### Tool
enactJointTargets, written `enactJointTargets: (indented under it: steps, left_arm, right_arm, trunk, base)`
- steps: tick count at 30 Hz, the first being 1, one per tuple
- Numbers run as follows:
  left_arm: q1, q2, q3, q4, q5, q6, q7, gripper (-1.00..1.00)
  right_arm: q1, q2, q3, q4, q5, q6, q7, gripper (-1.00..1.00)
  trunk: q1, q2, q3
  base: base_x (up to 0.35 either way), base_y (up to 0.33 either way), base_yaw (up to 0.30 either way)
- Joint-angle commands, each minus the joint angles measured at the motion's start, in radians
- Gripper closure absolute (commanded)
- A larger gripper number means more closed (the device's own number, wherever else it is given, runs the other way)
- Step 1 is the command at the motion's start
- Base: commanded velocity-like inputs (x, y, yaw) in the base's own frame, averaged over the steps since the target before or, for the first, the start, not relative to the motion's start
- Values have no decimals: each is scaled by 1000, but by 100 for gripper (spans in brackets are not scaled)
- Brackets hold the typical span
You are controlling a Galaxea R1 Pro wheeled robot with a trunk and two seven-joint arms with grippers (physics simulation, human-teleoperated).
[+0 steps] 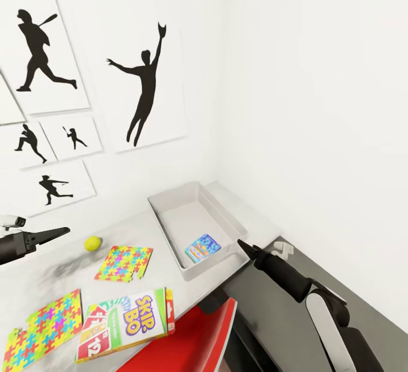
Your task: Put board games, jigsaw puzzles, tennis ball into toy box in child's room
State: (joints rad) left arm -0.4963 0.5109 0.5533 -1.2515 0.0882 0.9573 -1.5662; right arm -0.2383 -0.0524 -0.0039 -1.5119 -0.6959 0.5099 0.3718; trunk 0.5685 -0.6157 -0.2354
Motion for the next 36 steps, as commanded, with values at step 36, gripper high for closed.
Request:
enactJointTargets:
  steps: [36]
  left_arm:
    - [-1, -17, -1, -2, -4, 11, -5, -100]
  right_arm:
    - [0, 0, -1, 1, -7, 2, -1, -100]
  trunk:
    - [0, -1, 58]
  base:
    - [0, 0, 0]
